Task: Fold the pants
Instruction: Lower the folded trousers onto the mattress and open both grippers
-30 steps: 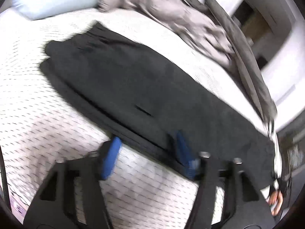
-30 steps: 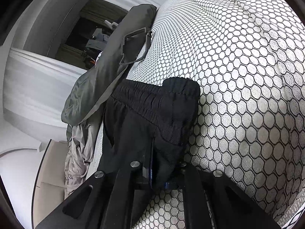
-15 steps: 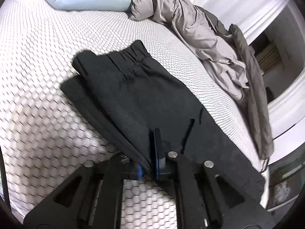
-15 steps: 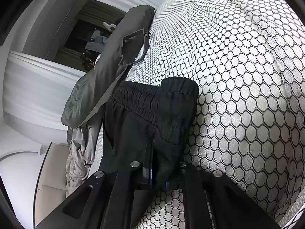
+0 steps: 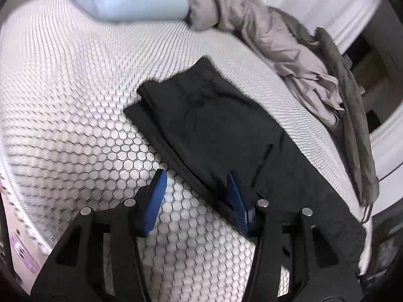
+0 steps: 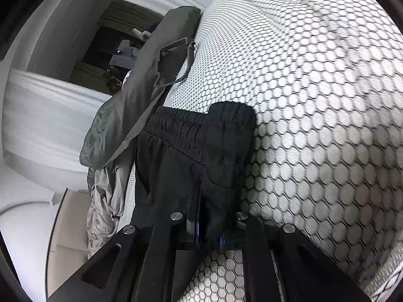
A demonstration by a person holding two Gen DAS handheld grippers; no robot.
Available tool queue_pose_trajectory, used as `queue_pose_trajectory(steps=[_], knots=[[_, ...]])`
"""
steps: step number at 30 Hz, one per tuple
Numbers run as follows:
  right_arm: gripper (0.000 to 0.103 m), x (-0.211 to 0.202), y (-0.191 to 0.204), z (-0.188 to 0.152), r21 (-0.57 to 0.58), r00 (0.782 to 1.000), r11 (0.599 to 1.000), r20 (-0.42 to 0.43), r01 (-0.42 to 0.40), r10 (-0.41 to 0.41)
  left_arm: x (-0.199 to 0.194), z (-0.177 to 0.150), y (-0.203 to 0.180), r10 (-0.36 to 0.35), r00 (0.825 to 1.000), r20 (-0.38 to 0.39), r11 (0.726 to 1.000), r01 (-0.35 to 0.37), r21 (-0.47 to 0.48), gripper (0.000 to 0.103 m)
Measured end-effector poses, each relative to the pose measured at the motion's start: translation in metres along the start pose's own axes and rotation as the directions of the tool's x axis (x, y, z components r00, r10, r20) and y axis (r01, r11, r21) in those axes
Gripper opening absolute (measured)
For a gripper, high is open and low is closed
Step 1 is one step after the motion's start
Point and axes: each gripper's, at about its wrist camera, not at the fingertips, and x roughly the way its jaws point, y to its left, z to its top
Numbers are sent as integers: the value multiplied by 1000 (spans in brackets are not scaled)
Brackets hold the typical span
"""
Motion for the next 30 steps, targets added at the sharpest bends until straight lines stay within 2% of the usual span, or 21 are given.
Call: queue_pose_trajectory(steps=[2, 5, 8, 11, 12, 13, 16, 18, 20, 21, 23, 25, 27, 28, 30], knots=[[14, -8, -3, 1, 32, 1000, 999, 7, -1, 1, -7, 3, -8, 40, 998, 57, 999, -41, 29, 60], [19, -23, -8, 5, 39, 999, 999, 38, 7, -8, -7, 9, -1, 59, 997, 55, 998, -57, -24, 60], [19, -28, -13, 11, 27, 997, 999, 70, 25, -27, 1, 13, 4, 78, 996, 33, 994, -76, -75, 60], [20, -26, -17, 14, 31, 999, 999, 31, 19, -20, 0, 15, 4, 31, 999, 36, 994, -27, -102, 60], [23, -29, -17, 13, 44, 1000, 999, 24, 2, -3, 1, 17, 3, 20, 999, 43, 994, -16, -104, 60], [32, -30, -17, 13, 55, 1000, 998, 16, -7, 6, 0, 18, 0, 9, 998, 55, 995, -4, -102, 60], [39, -37, -17, 12, 66, 1000, 998, 14, -14, 13, -4, 13, -10, -21, 997, 68, 998, 25, -59, 60], [45, -36, -17, 14, 60, 1000, 998, 7, -29, 29, -4, 8, -22, -66, 996, 52, 997, 68, -35, 60], [57, -28, -18, 18, 65, 999, 997, -4, -43, 43, 0, 1, -38, -123, 992, 10, 992, 123, -16, 69], [60, -23, -19, 20, 67, 998, 996, -10, -59, 60, -1, -5, -43, -140, 990, -6, 990, 140, -5, 72], [62, -14, -19, 25, 47, 996, 995, -1, -89, 89, 5, -13, -67, -171, 985, -14, 985, 171, 27, 82], [60, -10, -15, 26, 5, 996, 996, 32, -88, 87, 9, -23, -90, -198, 980, -25, 976, 199, 86, 89], [32, -9, -7, 24, -38, 997, 999, 67, -37, 40, 11, -43, -120, -200, 978, -60, 965, 207, 161, 95], [15, -9, -3, 23, -59, 997, 998, 79, -1, 5, 9, -53, -131, -202, 976, -77, 959, 213, 189, 95], [12, -13, 5, 22, -78, 994, 997, 107, 0, 8, 9, -72, -155, -229, 968, -106, 938, 248, 240, 95]])
